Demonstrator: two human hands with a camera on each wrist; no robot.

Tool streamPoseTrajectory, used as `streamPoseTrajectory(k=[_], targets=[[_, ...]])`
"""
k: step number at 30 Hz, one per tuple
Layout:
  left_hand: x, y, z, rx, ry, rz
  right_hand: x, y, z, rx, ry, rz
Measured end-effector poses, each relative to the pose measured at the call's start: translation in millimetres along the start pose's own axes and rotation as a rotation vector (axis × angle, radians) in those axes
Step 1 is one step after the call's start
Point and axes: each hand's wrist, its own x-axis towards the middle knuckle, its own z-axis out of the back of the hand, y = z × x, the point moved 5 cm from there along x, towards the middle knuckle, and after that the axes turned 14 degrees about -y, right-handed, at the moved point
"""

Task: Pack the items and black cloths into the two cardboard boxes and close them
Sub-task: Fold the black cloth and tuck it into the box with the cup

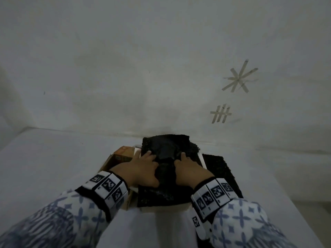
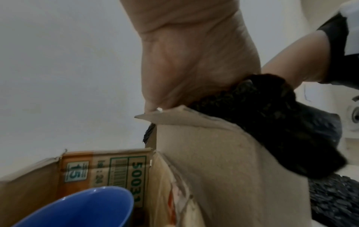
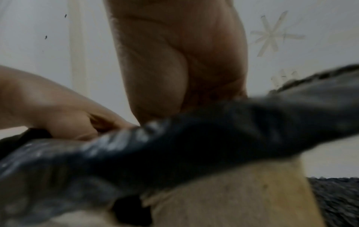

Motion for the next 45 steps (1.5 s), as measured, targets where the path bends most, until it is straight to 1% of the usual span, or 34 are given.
streamPoseTrajectory(k=[3,6,9,11,13,14,15,16,17,18,19,20,21,22,23,24,25,26,28,29,30,31,33,34,35,36,38,41,43,45], targets=[[9,-1,-3,0.114,0.042,-0.009,6,4,-10,0.029,0.071,-0.032],[21,-2,-8,0.191,0.042,-0.028,17,1,-17,0.221,0.145,-0.107],[31,-6,-15,0.173,0.076,-0.018,27,-3,-24,0.327,0.196,-0.173],[34,-9,-19,0.185,0.08,-0.021,30,-1,-27,0.335,0.193,-0.193],[36,-8,-22,0.177,0.083,-0.04,29,1,-26,0.303,0.196,-0.179],[36,-7,-22,0.12,0.091,-0.039,28,1,-23,0.252,0.193,-0.144],[36,-5,-19,0.04,0.091,-0.038,28,0,-16,0.195,0.152,-0.097],[36,-3,-13,-0.037,0.051,-0.048,29,-2,-4,0.145,0.047,-0.053],[37,1,-2,-0.085,-0.056,-0.061,30,-6,10,0.12,-0.112,-0.027],[39,5,12,-0.11,-0.225,-0.064,30,-10,27,0.142,-0.29,-0.03],[40,10,25,-0.136,-0.409,-0.043,30,-15,40,0.211,-0.43,-0.054],[41,17,36,-0.19,-0.569,0.013,30,-19,47,0.295,-0.487,-0.081],[42,25,43,-0.281,-0.676,0.1,30,-20,49,0.347,-0.466,-0.097],[43,31,46,-0.384,-0.709,0.181,30,-18,48,0.344,-0.419,-0.096],[43,35,46,-0.46,-0.688,0.234,30,-15,46,0.31,-0.394,-0.074],[43,35,45,-0.477,-0.639,0.25,31,-13,41,0.262,-0.398,-0.036],[42,33,43,-0.446,-0.598,0.224,30,-10,38,0.195,-0.424,0.02],[39,30,43,-0.386,-0.573,0.162,29,-6,34,0.117,-0.433,0.093],[33,23,41,-0.213,-0.517,-0.015,23,-1,25,-0.017,-0.365,0.217],[29,21,36,-0.112,-0.457,-0.096,19,-1,22,-0.044,-0.299,0.231],[26,19,30,-0.036,-0.375,-0.147,15,-2,20,-0.036,-0.215,0.216],[25,19,22,-0.001,-0.286,-0.168,11,-3,20,-0.007,-0.122,0.189],[23,20,5,-0.054,-0.08,-0.129,4,-6,17,0.056,0.085,0.146],[22,20,-2,-0.087,0.021,-0.098,1,-6,15,0.049,0.184,0.145],[22,20,-6,-0.081,0.086,-0.086,-2,-6,11,0.01,0.251,0.159],[20,18,-7,-0.032,0.115,-0.096,-4,-5,8,-0.046,0.274,0.176],[19,12,-3,0.132,0.083,-0.137,-4,-4,3,-0.157,0.209,0.196],[22,-3,-4,0.289,-0.04,-0.147,-2,3,1,-0.301,0.039,0.219],[23,-15,-8,0.381,-0.128,-0.151,-2,11,-2,-0.284,-0.038,0.19],[22,-23,-13,0.422,-0.214,-0.165,-1,14,-10,-0.178,-0.042,0.139]])
